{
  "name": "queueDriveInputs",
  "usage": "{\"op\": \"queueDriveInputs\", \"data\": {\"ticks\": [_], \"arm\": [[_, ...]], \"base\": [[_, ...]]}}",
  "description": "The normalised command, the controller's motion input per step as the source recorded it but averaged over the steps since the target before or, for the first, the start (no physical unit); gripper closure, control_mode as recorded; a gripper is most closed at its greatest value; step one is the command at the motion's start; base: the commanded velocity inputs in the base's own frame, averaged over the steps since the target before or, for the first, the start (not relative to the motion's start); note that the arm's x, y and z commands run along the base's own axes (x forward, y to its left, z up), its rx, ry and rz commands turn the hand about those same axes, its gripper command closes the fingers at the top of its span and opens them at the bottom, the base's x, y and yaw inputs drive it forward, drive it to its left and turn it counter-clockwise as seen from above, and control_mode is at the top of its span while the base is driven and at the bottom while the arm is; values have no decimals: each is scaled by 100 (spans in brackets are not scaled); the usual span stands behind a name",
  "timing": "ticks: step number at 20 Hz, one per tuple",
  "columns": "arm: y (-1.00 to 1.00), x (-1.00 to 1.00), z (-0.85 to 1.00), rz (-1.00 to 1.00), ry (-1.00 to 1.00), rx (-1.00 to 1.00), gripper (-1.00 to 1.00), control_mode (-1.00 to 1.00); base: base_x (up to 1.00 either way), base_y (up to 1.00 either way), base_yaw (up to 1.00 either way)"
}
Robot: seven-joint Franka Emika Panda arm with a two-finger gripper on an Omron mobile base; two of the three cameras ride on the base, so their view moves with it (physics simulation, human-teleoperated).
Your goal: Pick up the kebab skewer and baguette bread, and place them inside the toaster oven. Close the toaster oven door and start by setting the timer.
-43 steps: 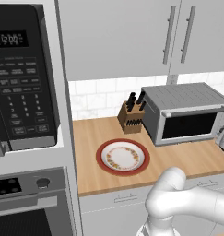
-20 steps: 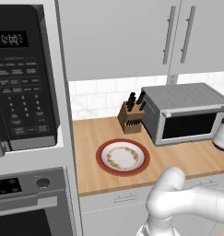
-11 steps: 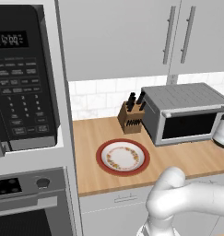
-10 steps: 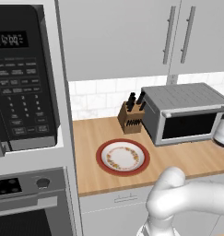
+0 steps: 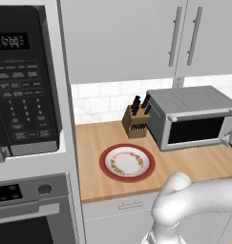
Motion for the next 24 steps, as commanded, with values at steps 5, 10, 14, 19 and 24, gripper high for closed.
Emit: {"op": "queueDriveInputs", "data": {"ticks": [5,10,14,19,24], "arm": [[-30,-4,-40,-5,-4,48,100,-100],[-21,-6,-48,-9,-5,44,100,-100],[-13,-5,-48,-12,-2,43,100,-100],[-4,-4,-55,-15,0,40,100,-100],[-7,-16,-56,-19,0,38,100,-100]], "base": [[0,0,0],[0,0,0],[0,0,0],[0,0,0],[0,0,0]]}}
